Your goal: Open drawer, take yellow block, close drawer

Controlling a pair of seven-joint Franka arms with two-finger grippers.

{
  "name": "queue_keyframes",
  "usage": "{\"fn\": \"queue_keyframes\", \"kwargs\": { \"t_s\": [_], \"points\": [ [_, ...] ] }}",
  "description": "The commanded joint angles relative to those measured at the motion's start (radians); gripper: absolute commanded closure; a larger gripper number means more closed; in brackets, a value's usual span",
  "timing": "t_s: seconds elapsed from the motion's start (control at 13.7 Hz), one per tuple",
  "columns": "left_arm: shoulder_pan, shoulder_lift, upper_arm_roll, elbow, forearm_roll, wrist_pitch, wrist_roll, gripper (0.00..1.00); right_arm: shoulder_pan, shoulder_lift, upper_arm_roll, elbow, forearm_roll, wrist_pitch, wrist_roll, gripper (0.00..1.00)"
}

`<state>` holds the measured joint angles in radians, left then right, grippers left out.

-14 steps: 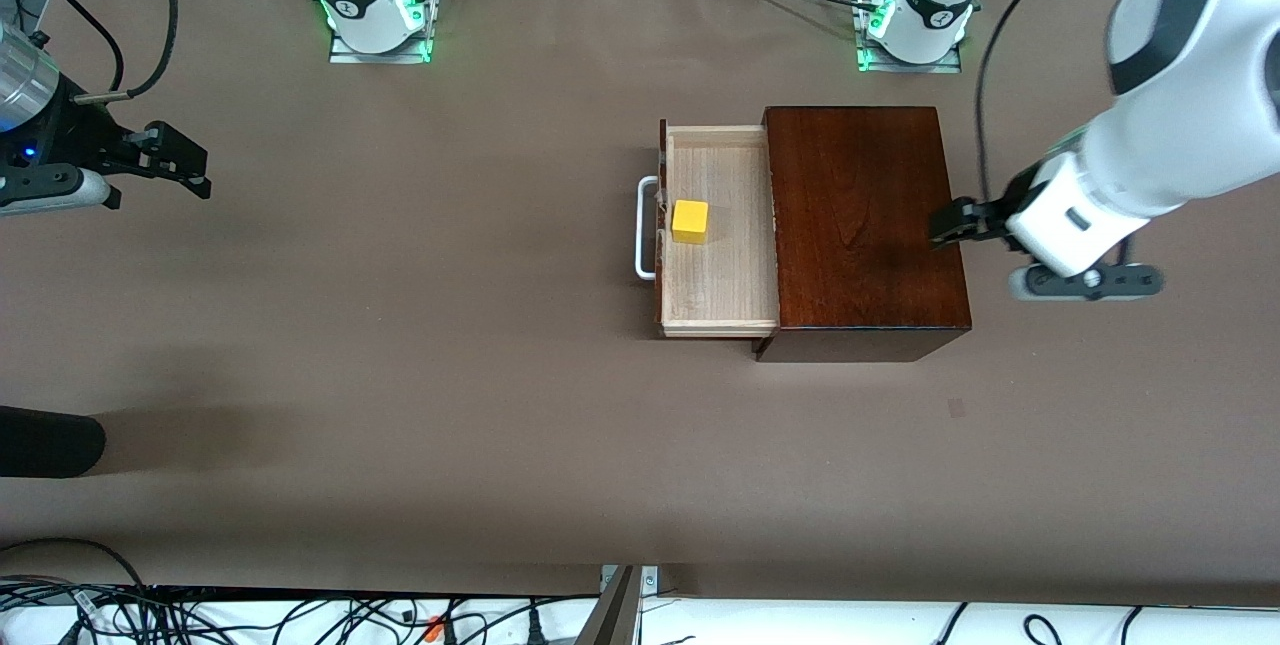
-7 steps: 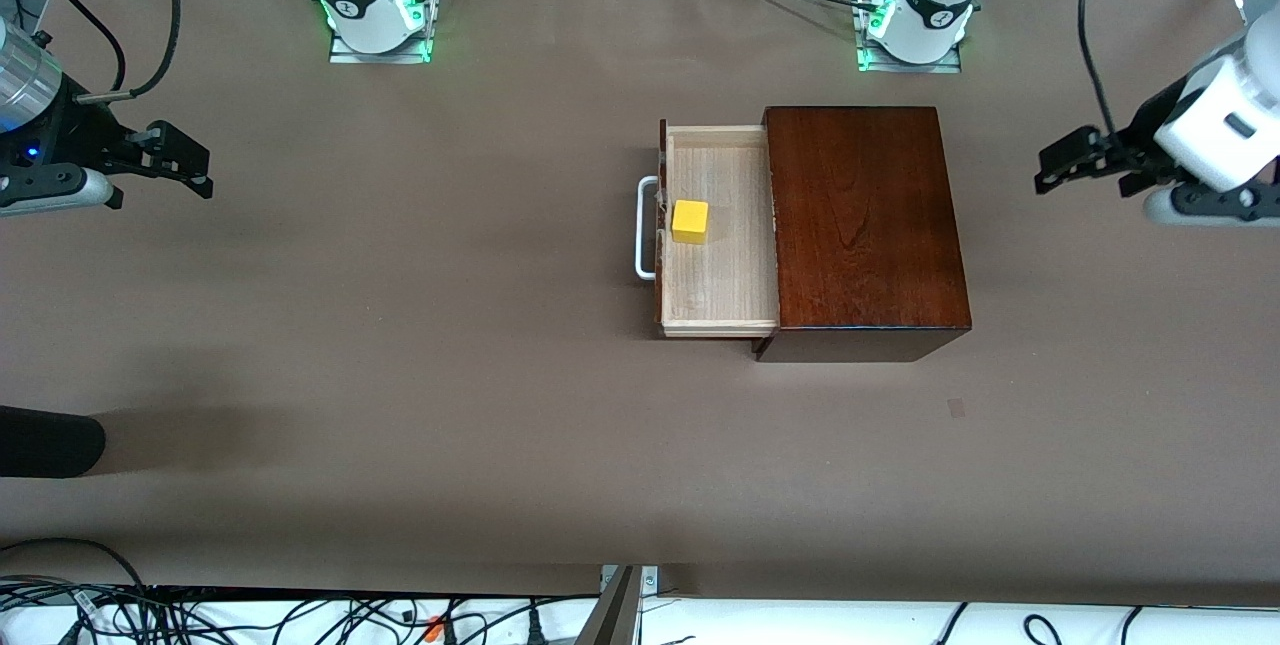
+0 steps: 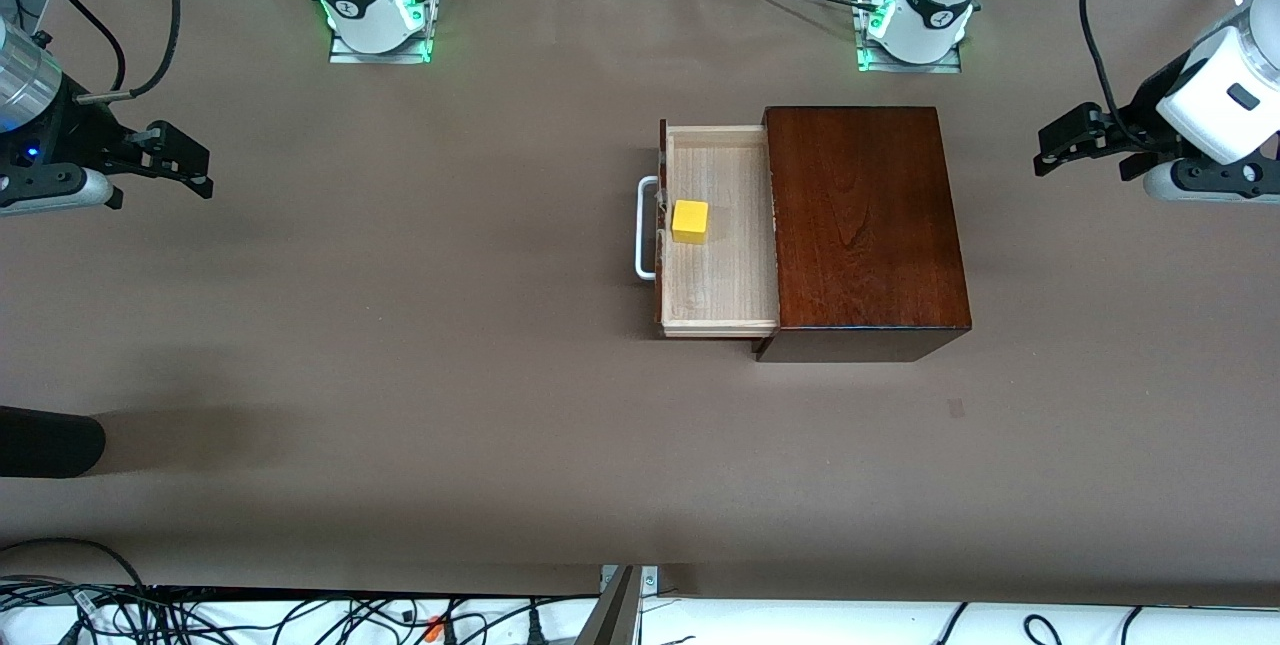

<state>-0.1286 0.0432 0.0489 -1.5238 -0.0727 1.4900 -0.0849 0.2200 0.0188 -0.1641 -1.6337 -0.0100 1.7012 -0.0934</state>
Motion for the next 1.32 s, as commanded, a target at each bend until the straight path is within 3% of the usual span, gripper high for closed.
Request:
{"fn": "queue_keyframes", "kwargs": {
  "t_s": [0.0, 0.37, 1.24],
  "points": [
    [0.047, -0.022, -0.047, -0.022, 0.025, 0.001, 0.071, 0.0, 0.001, 0.003, 0.003, 0.017, -0.01, -0.012, 0.008, 0.0],
    [0.047, -0.022, -0.052, -0.022, 0.091, 0.004, 0.091, 0.0, -0.004, 0.001, -0.003, 0.012, -0.008, -0.018, 0.008, 0.0],
    [0.047, -0.022, -0.054, -0.022, 0.09, 0.003, 0.091, 0.0, -0.005, 0.0, -0.003, 0.012, -0.007, -0.041, 0.009, 0.0]
  ]
}}
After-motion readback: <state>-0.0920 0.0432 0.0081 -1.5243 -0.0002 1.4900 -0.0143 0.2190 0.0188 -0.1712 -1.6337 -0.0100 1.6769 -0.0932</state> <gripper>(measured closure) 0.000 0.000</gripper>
